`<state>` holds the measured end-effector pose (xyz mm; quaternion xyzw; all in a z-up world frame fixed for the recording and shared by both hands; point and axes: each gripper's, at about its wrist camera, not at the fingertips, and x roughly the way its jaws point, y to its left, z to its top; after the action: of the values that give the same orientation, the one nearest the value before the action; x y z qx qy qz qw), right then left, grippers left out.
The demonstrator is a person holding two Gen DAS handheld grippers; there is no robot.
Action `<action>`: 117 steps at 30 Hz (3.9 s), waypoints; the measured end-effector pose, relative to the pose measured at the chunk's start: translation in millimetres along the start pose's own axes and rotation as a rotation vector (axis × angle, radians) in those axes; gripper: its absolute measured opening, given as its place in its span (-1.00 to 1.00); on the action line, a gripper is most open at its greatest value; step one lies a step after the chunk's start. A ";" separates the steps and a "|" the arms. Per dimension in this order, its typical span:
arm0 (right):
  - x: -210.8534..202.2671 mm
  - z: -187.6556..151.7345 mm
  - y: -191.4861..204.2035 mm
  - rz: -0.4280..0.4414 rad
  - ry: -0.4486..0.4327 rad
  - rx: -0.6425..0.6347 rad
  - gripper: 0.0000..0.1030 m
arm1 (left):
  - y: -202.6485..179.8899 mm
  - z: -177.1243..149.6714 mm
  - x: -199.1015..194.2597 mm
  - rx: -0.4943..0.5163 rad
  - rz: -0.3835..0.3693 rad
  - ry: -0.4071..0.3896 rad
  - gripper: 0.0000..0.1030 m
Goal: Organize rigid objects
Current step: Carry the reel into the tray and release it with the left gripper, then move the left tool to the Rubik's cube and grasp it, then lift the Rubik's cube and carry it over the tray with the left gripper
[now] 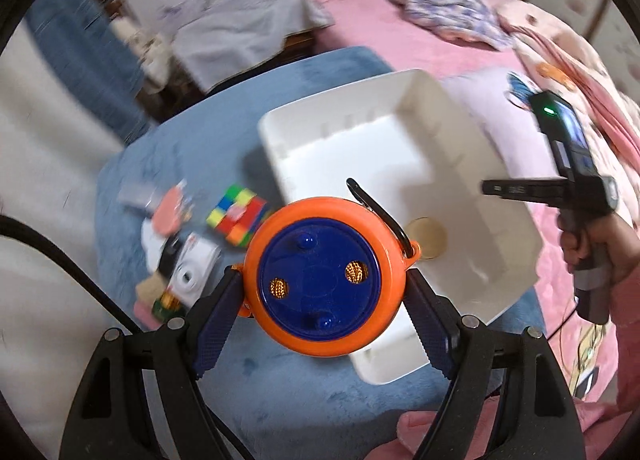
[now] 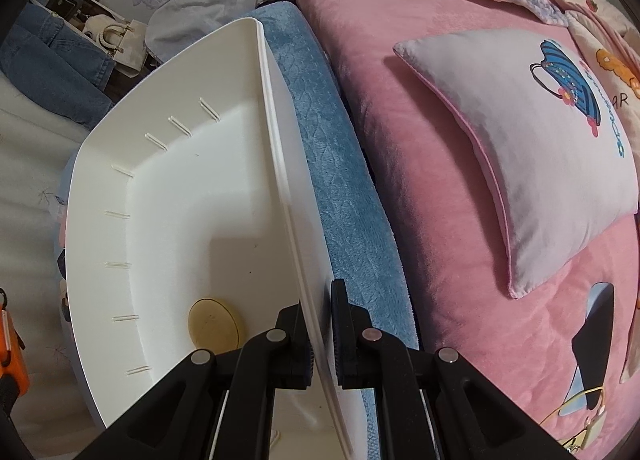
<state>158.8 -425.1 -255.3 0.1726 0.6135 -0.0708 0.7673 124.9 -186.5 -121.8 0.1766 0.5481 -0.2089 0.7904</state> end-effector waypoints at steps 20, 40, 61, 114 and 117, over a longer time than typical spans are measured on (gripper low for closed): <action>-0.6 0.4 -0.1 -0.011 -0.012 0.016 -0.86 | -73.4 11.3 57.8 0.250 -0.076 0.085 0.60; 0.6 -0.8 2.1 -0.032 -0.012 0.019 -0.86 | -26.4 12.6 25.4 0.068 -0.082 -0.037 0.66; -0.1 0.6 8.1 -0.098 0.006 0.049 -0.86 | 72.4 28.9 28.3 0.271 -0.035 -0.004 0.66; 3.8 -0.2 21.3 -0.203 0.031 -0.037 -0.81 | 90.6 39.9 176.5 0.432 -0.084 0.188 0.18; 4.1 0.0 22.1 -0.199 0.032 -0.051 -0.81 | 88.5 35.3 174.4 0.421 -0.067 0.184 0.17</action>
<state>166.9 -404.1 -255.3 0.0923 0.6414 -0.1285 0.7507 253.6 -152.9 -269.4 0.3376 0.5679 -0.3277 0.6754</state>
